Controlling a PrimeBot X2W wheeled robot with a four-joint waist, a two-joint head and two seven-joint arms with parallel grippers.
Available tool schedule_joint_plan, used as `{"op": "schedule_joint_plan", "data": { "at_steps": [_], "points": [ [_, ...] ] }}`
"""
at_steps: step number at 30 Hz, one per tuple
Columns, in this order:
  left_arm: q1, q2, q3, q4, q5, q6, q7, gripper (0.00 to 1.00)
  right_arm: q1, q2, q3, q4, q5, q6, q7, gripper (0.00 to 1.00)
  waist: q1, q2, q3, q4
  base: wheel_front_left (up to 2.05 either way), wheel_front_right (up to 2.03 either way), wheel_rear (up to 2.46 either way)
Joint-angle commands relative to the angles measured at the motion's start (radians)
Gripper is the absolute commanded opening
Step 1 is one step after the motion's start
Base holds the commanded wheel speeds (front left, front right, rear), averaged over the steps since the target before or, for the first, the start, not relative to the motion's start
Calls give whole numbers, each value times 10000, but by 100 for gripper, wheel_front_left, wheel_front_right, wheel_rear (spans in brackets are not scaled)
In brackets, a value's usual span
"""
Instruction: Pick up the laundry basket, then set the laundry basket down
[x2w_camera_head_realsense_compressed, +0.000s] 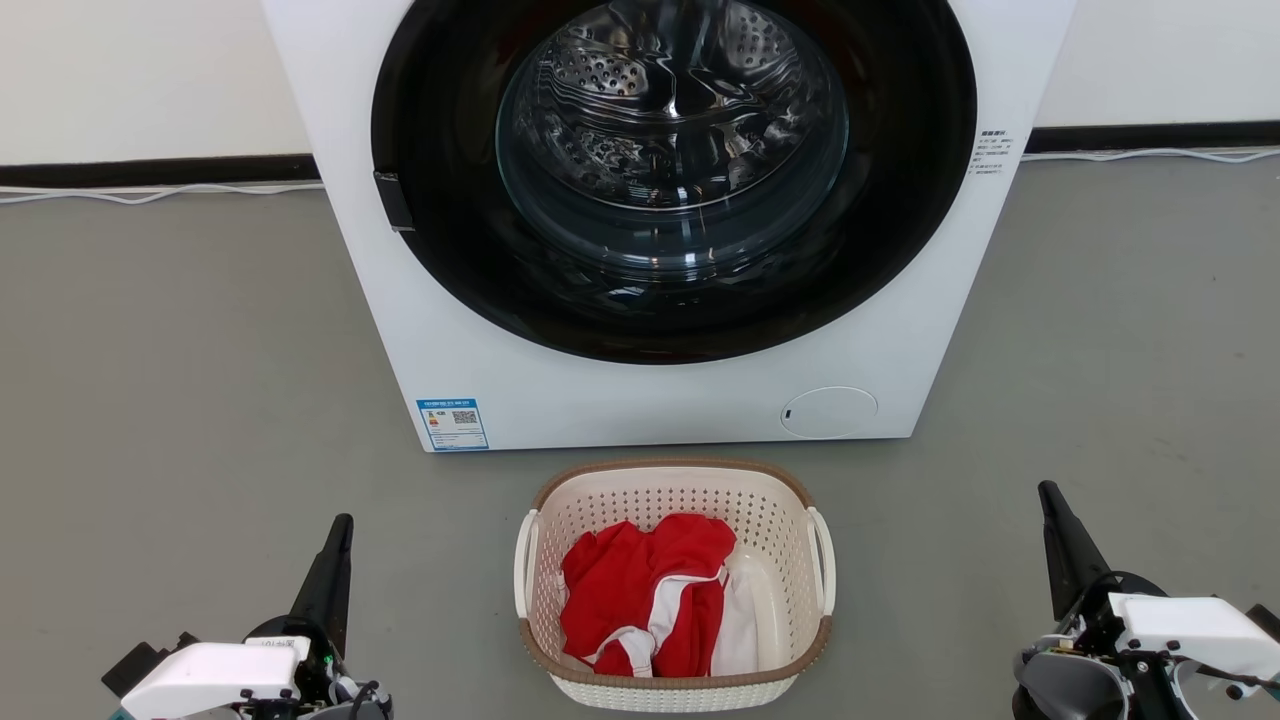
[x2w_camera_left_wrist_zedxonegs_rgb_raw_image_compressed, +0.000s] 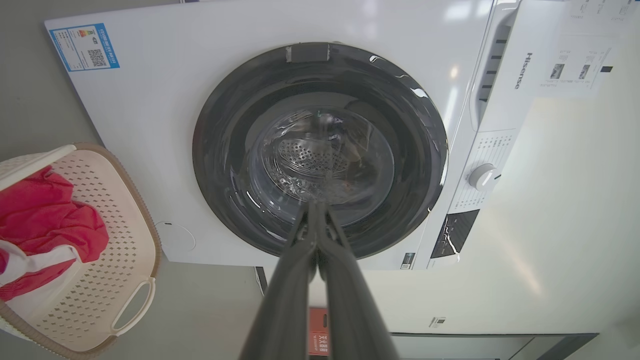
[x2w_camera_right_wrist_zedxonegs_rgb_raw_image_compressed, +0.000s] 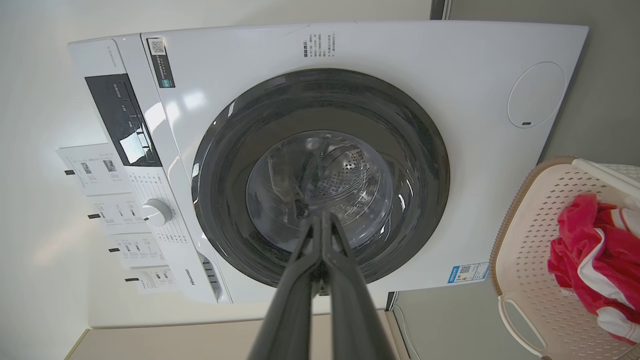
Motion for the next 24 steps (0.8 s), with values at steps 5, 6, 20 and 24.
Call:
{"op": "schedule_joint_plan", "data": {
  "at_steps": [5,6,20,24],
  "points": [
    [-559,102,303,-290,-4,-69,60,0,-239,-41,183,-309,64,2,77,0,0,0,0,0,0,0,0],
    [-559,102,303,-290,-4,-69,60,0,-239,-41,183,-309,64,2,77,0,0,0,0,0,0,0,0],
    [-559,102,303,-290,-4,-69,60,0,-239,-41,183,-309,64,2,77,0,0,0,0,0,0,0,0],
    [-559,102,303,-290,-4,-69,60,0,-239,-41,183,-309,64,2,77,0,0,0,0,0,0,0,0]
  ]
}}
